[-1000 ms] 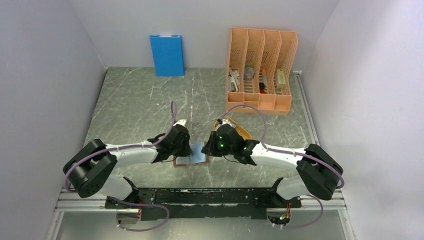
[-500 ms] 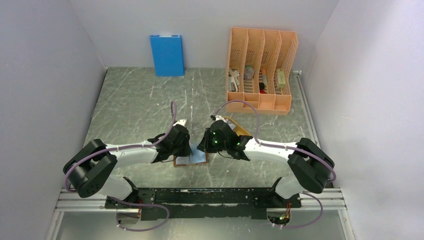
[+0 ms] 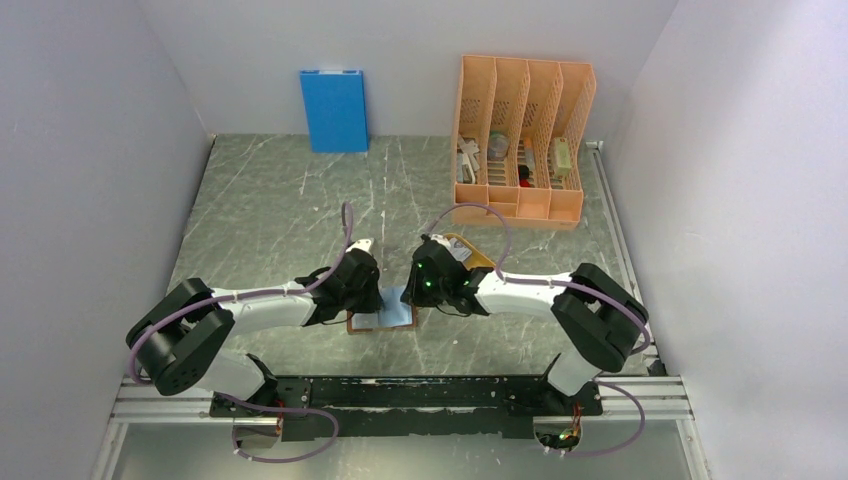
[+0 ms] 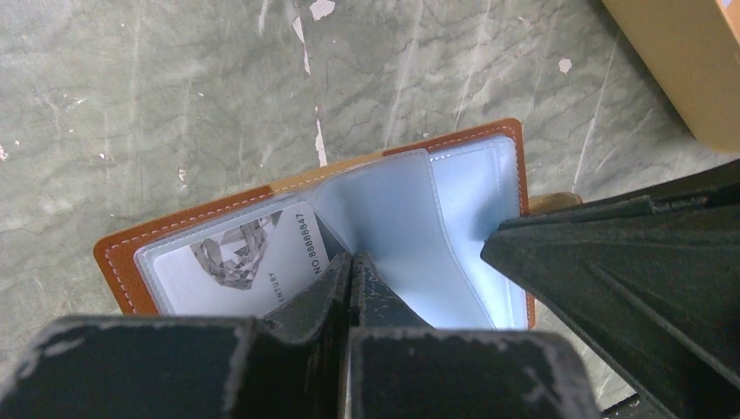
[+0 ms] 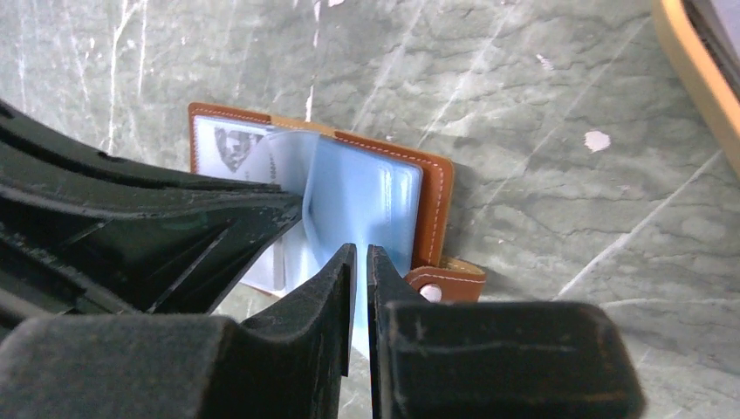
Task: Put the credit cards into the card holder
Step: Turn over the card slot in the card holder.
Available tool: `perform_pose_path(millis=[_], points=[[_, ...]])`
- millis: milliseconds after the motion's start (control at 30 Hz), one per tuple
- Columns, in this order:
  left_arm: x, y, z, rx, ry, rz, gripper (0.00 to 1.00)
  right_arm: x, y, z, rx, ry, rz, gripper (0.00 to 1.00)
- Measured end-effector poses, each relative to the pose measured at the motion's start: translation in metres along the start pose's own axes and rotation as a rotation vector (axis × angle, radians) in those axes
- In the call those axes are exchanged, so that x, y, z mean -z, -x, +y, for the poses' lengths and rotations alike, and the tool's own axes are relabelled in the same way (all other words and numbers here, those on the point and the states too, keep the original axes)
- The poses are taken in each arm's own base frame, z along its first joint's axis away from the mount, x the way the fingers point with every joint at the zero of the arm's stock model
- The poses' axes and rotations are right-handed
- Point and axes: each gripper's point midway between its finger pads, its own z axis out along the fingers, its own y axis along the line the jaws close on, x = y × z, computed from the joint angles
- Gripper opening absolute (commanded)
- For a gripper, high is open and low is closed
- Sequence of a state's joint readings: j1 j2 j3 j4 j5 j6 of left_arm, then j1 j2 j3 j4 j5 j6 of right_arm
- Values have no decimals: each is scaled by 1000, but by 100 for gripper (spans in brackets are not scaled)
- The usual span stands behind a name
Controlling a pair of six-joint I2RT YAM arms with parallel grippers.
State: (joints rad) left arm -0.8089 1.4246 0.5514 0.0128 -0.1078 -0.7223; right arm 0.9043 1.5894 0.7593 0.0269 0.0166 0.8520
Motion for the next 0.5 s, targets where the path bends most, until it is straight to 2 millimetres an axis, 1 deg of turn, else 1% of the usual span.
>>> perform_pose_path(millis=[67, 167, 267, 367, 500], points=[[0, 0, 0, 0, 0, 0, 5, -2, 0, -3, -4, -10, 1, 13], [0, 0, 0, 0, 0, 0, 5, -6, -4, -8, 0, -21, 19, 13], [0, 0, 0, 0, -1, -1, 5, -7, -8, -6, 13, -5, 39, 14], [1, 0, 0, 1, -1, 0, 9, -6, -11, 0, 30, 19, 51, 14], [3, 0, 0, 0, 5, 11, 16, -5, -11, 5, 48, 40, 56, 15]])
